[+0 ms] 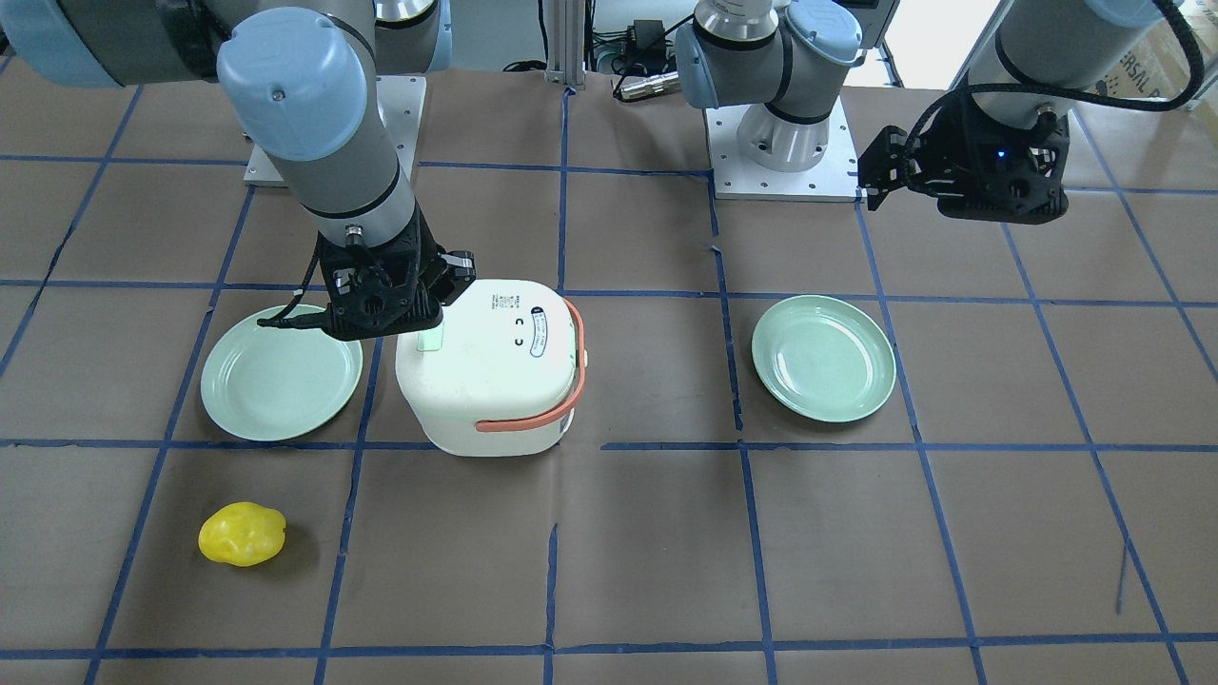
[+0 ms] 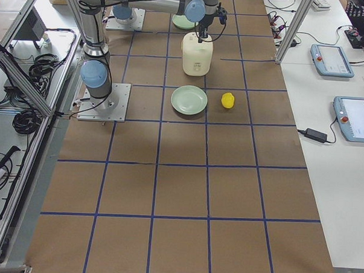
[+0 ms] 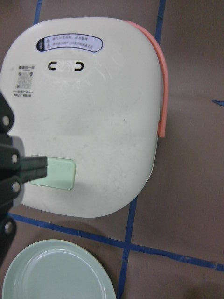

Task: Press rice cooker button
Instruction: 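Press down on the pale green button with the right gripper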

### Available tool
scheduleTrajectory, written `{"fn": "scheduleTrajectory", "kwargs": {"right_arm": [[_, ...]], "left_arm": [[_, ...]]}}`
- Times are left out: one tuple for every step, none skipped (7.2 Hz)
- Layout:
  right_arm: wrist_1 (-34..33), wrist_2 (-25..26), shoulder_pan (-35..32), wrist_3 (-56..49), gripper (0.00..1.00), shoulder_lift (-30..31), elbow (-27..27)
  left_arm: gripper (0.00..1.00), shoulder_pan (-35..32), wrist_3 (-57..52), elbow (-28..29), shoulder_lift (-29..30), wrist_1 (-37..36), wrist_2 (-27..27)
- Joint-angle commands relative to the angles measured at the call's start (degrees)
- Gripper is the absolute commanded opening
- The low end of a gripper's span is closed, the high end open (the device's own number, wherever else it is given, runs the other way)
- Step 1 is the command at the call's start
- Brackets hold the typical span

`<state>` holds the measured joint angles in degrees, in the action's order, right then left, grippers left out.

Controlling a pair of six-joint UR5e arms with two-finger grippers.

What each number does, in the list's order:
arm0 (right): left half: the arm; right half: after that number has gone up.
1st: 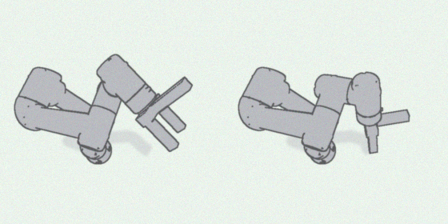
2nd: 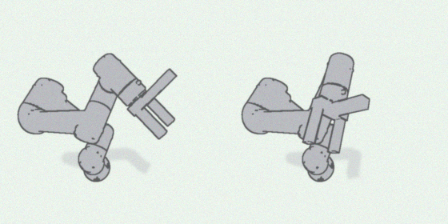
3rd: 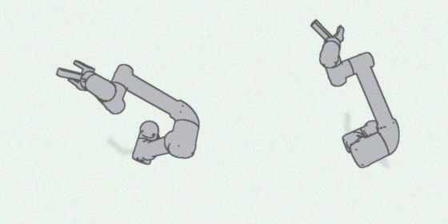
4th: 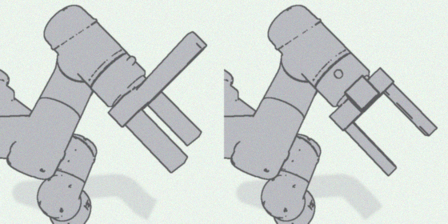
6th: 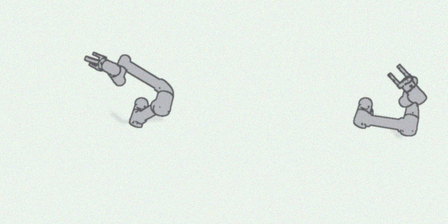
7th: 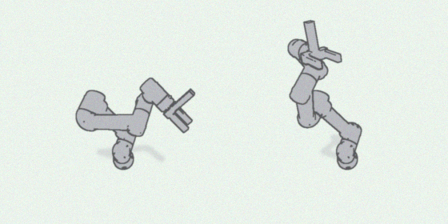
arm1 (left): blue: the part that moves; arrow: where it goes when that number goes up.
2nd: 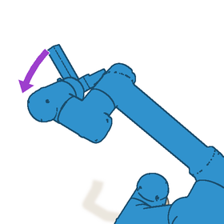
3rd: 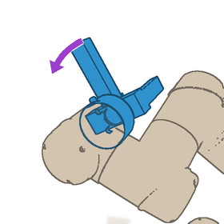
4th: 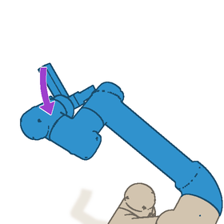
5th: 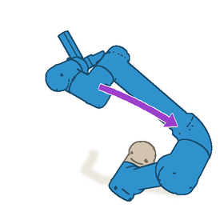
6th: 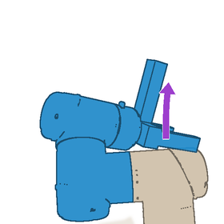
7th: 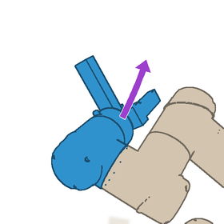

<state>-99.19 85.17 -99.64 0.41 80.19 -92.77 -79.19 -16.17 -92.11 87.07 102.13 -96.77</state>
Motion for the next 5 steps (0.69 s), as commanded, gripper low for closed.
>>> {"fn": "scheduleTrajectory", "kwargs": {"right_arm": [[-6.95, 0.0, 0.06, -0.32, 0.12, -0.12, -3.02], [-7.07, 0.09, -0.03, -0.49, 0.12, -0.12, -3.2], [-7.07, 0.26, 0.06, -1.89, 0.12, -0.2, -3.2], [-7.07, 0.35, 0.14, -2.42, 0.12, -0.12, -3.29], [-7.07, 0.35, 0.15, -2.43, 0.12, -0.12, -3.29]], "left_arm": [[1.0, 0.0, 0.0, 0.0, 0.03, 0.0, 0.0], [1.0, 0.0, 0.0, 0.0, 0.03, 0.0, 0.0], [1.0, 0.0, 0.0, 0.0, 0.03, 0.0, 0.0], [1.0, 0.0, 0.0, 0.0, 0.03, 0.0, 0.0], [1.0, 0.0, 0.0, 0.0, 0.03, 0.0, 0.0]]}}
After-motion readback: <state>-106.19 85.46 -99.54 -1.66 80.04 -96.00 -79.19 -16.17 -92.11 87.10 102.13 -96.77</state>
